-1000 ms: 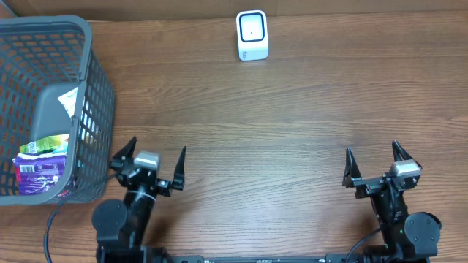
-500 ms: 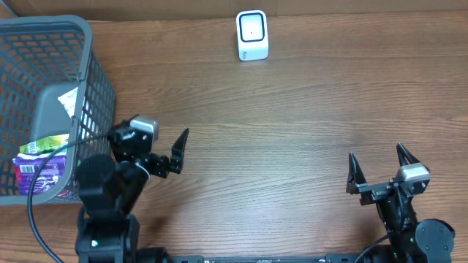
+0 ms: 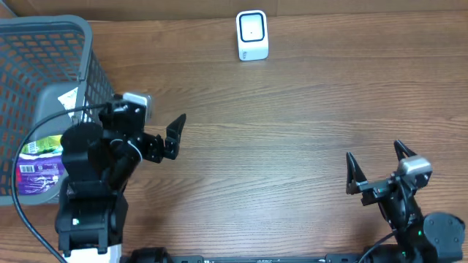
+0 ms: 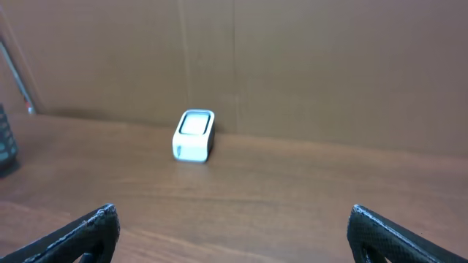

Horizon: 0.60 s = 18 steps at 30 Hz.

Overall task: Scan the item barcode
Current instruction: 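Raise the left gripper and move it over the grey basket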

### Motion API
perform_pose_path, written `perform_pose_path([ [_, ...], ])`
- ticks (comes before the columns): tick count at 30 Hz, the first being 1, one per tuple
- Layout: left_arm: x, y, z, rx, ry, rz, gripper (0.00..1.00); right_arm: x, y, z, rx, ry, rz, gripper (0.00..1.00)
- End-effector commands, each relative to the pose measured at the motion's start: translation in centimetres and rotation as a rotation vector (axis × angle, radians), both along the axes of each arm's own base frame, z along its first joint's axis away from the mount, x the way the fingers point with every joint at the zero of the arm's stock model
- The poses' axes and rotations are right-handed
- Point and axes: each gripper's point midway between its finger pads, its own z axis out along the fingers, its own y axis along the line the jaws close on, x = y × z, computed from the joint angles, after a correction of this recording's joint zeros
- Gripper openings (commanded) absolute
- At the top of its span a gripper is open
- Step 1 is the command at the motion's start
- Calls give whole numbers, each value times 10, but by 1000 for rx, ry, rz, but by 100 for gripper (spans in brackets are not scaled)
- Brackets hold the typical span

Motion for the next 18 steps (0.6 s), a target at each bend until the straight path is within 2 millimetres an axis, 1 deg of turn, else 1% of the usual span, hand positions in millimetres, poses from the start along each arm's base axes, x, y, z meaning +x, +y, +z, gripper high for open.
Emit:
perform_pose_path([
  [1,3,-2,20,-5,-13,-13,100,1,6,21,5,8,32,100],
  [7,9,-1,23,-8,67,-14,100,12,8,37,3,120,43,100],
  [12,13,-1,24,-18,174,-17,100,22,9,48,0,249,46,100],
  [16,9,-19,31,-80,231,-109,99,31,11,52,-1,336,52,100],
  [18,11,-18,27,-80,241,-106,99,36,11,50,-2,362,51,100],
])
